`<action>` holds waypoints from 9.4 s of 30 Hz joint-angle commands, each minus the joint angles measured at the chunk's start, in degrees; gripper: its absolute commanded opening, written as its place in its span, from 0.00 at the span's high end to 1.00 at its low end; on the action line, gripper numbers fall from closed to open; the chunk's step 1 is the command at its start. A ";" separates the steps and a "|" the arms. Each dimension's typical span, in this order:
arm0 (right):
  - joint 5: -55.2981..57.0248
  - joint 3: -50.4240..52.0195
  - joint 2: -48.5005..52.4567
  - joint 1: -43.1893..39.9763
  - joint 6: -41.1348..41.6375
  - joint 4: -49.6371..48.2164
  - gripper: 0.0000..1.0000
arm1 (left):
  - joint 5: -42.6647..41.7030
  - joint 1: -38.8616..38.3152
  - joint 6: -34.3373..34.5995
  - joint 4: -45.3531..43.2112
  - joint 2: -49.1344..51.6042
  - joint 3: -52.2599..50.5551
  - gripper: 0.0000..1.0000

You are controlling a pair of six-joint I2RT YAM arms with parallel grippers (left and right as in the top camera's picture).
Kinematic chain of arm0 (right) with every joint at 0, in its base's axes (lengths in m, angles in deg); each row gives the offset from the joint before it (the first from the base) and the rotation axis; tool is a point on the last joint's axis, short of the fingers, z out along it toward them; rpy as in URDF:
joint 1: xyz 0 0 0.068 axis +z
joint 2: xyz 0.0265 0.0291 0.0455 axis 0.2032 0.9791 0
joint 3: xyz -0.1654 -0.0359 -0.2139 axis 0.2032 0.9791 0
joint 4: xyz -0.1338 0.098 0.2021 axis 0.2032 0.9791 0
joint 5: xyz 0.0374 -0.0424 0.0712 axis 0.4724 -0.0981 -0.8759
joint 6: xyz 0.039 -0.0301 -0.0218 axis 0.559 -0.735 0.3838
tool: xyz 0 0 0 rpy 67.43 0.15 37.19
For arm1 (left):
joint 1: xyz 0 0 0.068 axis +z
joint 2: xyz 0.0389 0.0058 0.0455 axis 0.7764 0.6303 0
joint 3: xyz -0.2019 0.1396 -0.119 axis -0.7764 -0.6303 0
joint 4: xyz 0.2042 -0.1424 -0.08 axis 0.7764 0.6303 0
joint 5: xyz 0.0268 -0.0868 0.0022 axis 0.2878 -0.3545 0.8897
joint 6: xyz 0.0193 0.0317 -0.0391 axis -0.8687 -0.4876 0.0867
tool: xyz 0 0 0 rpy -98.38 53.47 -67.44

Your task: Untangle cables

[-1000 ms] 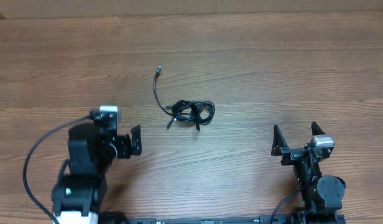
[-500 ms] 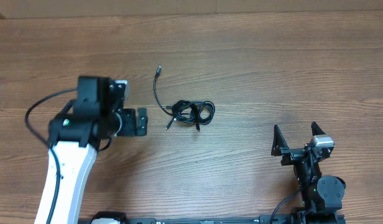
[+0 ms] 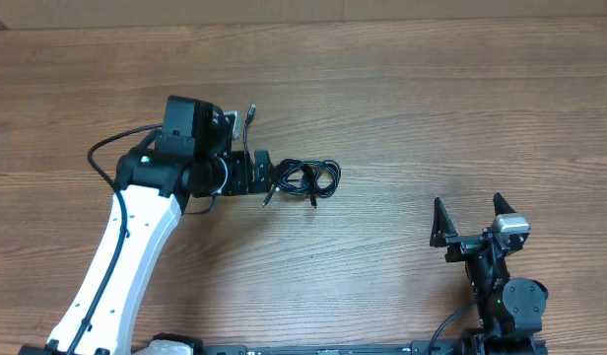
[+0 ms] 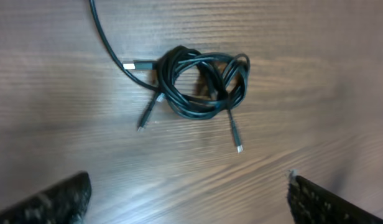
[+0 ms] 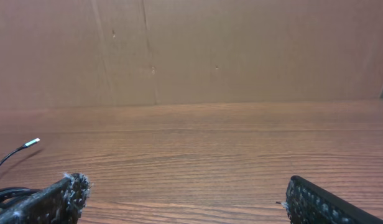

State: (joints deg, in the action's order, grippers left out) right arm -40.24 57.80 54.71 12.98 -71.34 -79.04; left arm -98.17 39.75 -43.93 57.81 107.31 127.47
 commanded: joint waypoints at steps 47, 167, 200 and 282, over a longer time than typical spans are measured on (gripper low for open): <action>0.48 0.59 -0.42 0.39 0.33 -0.42 0.00 | 19.04 -12.52 54.71 -13.75 27.52 1.27 0.00; 0.48 0.59 -0.42 0.39 0.33 -0.42 0.00 | 2.01 -12.52 -29.33 4.33 0.04 3.26 0.96; -26.01 -19.17 0.57 0.39 21.81 25.11 0.00 | 3.02 -12.52 -18.58 4.26 -0.09 3.34 0.96; -46.93 -48.50 48.57 2.05 -10.91 59.36 0.96 | 16.76 -33.05 11.61 -20.22 -0.07 3.32 0.96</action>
State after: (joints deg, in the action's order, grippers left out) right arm -85.97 10.59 103.39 14.78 -81.94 -20.00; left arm -89.51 6.66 -43.75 38.42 108.71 129.26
